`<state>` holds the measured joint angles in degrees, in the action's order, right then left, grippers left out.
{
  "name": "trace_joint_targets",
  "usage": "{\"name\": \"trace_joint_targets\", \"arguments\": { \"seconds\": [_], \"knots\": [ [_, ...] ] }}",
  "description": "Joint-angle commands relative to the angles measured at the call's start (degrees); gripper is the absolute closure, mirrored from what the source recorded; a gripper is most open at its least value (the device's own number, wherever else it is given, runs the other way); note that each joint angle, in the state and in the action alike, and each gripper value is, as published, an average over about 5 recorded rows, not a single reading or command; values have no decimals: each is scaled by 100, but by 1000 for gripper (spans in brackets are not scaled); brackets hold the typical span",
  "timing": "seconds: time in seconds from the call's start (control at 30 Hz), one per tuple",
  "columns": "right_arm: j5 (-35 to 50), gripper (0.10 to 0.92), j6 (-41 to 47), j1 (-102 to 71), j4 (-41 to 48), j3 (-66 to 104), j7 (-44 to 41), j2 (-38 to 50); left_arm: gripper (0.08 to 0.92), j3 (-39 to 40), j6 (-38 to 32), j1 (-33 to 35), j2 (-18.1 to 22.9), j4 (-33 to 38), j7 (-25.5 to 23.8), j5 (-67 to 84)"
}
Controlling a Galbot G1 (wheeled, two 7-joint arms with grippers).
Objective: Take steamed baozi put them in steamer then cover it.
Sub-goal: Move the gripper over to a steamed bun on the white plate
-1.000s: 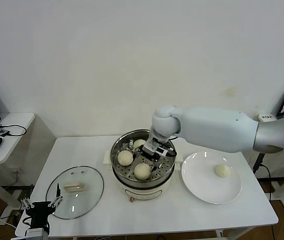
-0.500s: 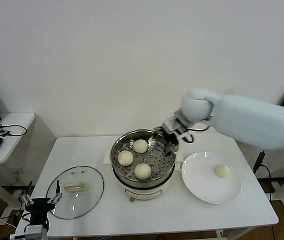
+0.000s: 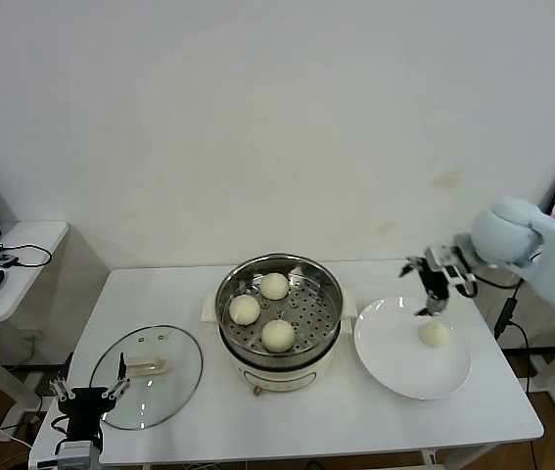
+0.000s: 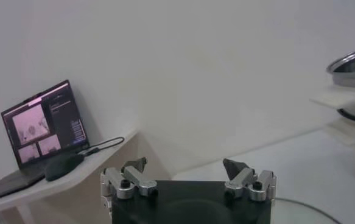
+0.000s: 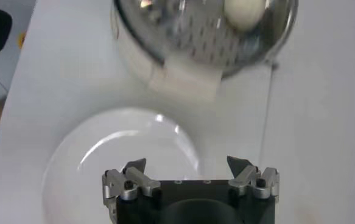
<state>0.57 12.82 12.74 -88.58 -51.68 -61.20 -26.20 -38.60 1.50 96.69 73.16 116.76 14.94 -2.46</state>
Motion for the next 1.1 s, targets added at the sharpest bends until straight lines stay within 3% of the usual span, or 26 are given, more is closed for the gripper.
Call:
{"name": "trace_joint_targets", "arguments": {
  "seconds": [0.03, 0.63, 1.1],
  "knots": [
    [-1065, 202, -297, -2561, 813, 2172, 9, 434, 177, 16, 5, -2, 4, 0, -7, -32],
    [-1574, 202, -674, -2643, 2596, 2367, 205, -1335, 177, -118, 7, 33, 51, -89, -7, -43],
    [-1842, 203, -700, -2453, 3241, 2260, 208, -1784, 177, -115, -3, -13, 62, -189, -3, -33]
  ]
}}
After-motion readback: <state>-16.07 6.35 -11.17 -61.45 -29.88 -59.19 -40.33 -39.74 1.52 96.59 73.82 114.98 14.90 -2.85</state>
